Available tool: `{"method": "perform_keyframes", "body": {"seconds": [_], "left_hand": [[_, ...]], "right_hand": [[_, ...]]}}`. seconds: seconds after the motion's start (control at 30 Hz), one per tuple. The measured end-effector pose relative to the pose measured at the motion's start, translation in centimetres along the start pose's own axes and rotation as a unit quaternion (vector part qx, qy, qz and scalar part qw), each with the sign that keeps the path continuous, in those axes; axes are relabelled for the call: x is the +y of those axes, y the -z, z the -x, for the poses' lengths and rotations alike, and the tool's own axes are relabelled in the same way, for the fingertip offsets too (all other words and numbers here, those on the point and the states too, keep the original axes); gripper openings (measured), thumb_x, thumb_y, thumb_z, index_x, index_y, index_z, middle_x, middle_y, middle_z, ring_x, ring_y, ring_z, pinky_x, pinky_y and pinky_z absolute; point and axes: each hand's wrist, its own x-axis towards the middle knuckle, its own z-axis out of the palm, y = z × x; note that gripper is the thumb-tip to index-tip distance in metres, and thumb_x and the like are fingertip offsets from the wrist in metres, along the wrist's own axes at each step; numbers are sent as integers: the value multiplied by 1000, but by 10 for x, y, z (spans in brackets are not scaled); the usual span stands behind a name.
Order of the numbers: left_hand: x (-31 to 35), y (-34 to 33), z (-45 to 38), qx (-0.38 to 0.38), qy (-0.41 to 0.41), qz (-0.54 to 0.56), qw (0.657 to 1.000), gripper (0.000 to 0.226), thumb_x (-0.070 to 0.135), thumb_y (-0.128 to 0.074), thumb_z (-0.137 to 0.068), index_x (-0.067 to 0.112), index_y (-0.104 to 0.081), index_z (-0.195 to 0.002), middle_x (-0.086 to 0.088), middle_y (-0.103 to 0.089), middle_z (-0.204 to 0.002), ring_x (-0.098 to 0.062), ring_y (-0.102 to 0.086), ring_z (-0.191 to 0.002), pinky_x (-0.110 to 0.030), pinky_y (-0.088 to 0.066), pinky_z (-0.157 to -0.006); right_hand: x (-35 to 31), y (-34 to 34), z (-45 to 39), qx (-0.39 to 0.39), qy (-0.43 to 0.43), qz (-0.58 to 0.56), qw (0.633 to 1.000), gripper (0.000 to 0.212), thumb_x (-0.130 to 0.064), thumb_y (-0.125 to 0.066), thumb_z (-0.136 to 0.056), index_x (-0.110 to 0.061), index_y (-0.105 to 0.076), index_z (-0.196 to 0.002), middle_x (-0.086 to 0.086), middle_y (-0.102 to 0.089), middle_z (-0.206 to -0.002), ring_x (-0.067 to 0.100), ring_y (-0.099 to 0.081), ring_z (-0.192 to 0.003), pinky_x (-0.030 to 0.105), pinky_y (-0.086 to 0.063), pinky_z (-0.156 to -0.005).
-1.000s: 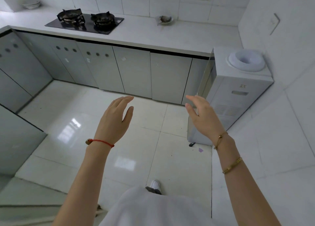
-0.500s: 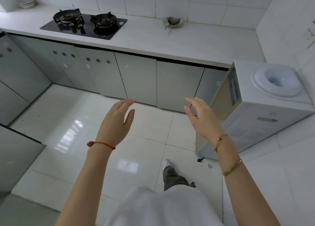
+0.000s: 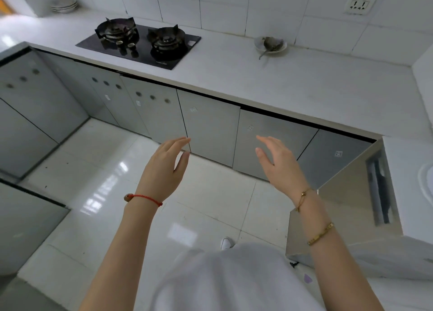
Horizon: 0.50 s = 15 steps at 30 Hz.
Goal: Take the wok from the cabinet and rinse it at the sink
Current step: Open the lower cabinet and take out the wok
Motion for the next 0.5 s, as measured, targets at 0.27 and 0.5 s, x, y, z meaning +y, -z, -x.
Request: {"method": "perform_keyframes", "body": {"seconds": [0.27,0.5], "left_hand": [[-31,-7,-116,12,6,9,1000,36,20,-48,-101,11,-56,-136,-3,-59,-136,-19,-53,-127,-25,-38,-106],[-76,-26,-219,-31,-20,21,999,37,22,-47,-102,14,-55,-137,-1,-58,-138,-18,-51,-129,-27,-39,-107]], "right_hand": [[0,-2,-125,-12,4,2,1000,46,-36,-38,-104,-19,-42,-146,2,-41,-152,16,-27,-146,23,-16,-114],[2,-24,-209,5,-26,-5,1000,44,-32,-40,-104,-16,-44,-145,1,-45,-149,15,-32,-142,22,-20,-114]]}}
